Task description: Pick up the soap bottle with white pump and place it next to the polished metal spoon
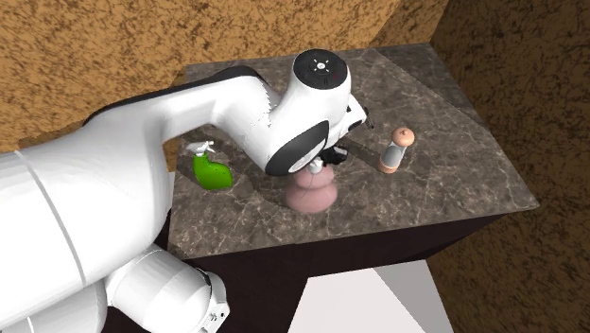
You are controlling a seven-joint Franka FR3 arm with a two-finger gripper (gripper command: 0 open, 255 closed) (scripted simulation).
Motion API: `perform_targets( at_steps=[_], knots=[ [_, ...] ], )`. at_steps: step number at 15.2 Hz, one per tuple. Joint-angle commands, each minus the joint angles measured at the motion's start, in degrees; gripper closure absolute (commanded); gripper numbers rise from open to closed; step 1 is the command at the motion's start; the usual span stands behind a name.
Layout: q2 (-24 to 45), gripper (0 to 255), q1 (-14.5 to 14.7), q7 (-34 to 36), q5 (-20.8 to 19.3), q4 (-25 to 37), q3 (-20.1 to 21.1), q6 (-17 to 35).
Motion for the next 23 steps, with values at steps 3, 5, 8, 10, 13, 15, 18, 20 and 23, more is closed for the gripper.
perform_targets(
  at_steps=[3,5,8,10,13,15,18,20,23],
  knots=[
    [-1.04,255,-0.02,0.50,0.06,2.36,0.68,-3.32],
    [-1.49,255,-0.02,0.71,0.10,3.59,0.99,-4.99],
    [-2.03,255,0.00,1.01,0.19,5.52,1.43,-7.44],
    [-2.32,255,0.04,1.18,0.26,6.85,1.70,-9.05],
    [-2.63,255,0.12,1.43,0.39,8.93,2.08,-11.43],
    [-2.77,255,0.18,1.58,0.49,10.36,2.32,-12.99],
    [-2.86,255,0.30,1.79,0.65,12.58,2.65,-15.30],
    [-2.86,255,0.38,1.92,0.76,14.11,2.86,-16.82],
    [-2.75,255,0.53,2.10,0.93,16.47,3.13,-19.07]
  ],
)
